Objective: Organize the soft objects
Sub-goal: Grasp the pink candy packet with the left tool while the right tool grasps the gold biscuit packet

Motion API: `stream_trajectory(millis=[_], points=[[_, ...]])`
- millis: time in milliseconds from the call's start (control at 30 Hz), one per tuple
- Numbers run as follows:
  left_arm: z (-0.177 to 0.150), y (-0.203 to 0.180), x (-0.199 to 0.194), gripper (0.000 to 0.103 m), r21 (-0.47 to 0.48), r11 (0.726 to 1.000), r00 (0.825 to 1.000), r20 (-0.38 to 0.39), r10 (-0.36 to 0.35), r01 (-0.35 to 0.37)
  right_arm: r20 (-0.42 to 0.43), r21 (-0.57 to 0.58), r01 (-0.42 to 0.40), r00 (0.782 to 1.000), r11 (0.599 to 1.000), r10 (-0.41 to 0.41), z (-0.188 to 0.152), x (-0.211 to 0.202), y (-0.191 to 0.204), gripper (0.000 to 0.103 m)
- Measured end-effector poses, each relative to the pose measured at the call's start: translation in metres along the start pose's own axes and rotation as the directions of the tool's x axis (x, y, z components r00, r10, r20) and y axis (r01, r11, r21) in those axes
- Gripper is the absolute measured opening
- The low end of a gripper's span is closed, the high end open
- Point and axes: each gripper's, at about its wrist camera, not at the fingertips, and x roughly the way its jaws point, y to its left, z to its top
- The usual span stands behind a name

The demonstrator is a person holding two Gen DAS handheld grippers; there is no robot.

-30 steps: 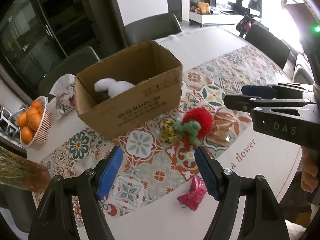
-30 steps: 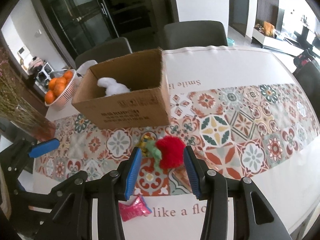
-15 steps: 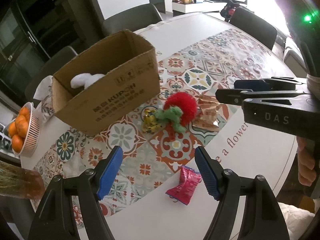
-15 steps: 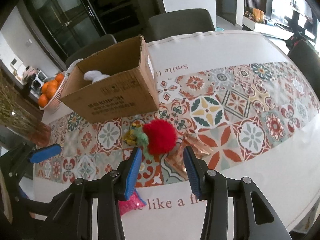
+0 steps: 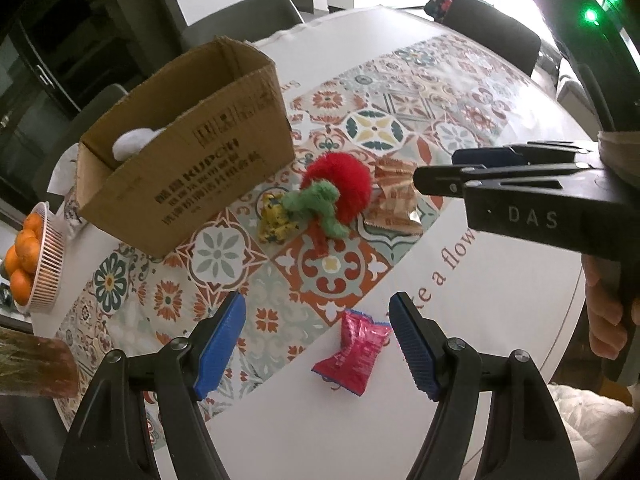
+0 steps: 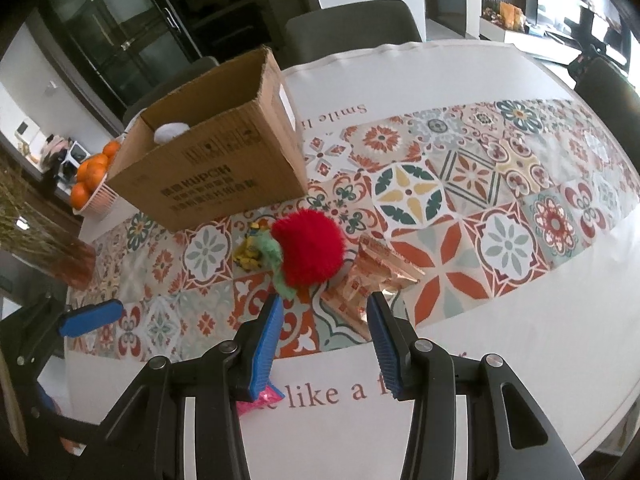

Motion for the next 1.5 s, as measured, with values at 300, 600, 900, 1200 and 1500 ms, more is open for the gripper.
stream_trajectory(millis=[300, 600, 900, 1200, 1500], points=[[-0.008, -0.012, 0.021, 0.074, 0.061, 0.998, 0.997, -0.077, -0.025, 0.03, -0.016, 0.047, 0.023, 1.0, 0.999, -0.022, -0.007, 0.015, -0.01, 0.056], [-0.02, -0.028, 0.047, 0.074, 0.11, 0.991, 0.985, -0.163, -0.057, 0.075, -0.037, 0.096, 0.038, 0.999, 0.995, -0.034, -0.012, 0.031, -0.02, 0.056], [-0.033, -0.035, 0.071, 0.074, 0.11, 0.988, 0.971, -0.225, -0.08, 0.107, -0.046, 0.111, 0.049, 0.998, 0.993, -0.044, -0.016, 0.048, -0.026, 0.056], [-0.039, -0.038, 0.093, 0.073, 0.121, 0.987, 0.958, -0.28, -0.07, 0.107, -0.033, 0.123, 0.042, 0.999, 0.992, -0.038, -0.011, 0.065, -0.029, 0.056], [-0.035, -0.042, 0.111, 0.07, 0.12, 0.991, 0.955, -0.297, -0.019, 0.057, -0.069, 0.151, 0.053, 0.997, 0.987, -0.043, -0.003, 0.092, -0.036, 0.056]])
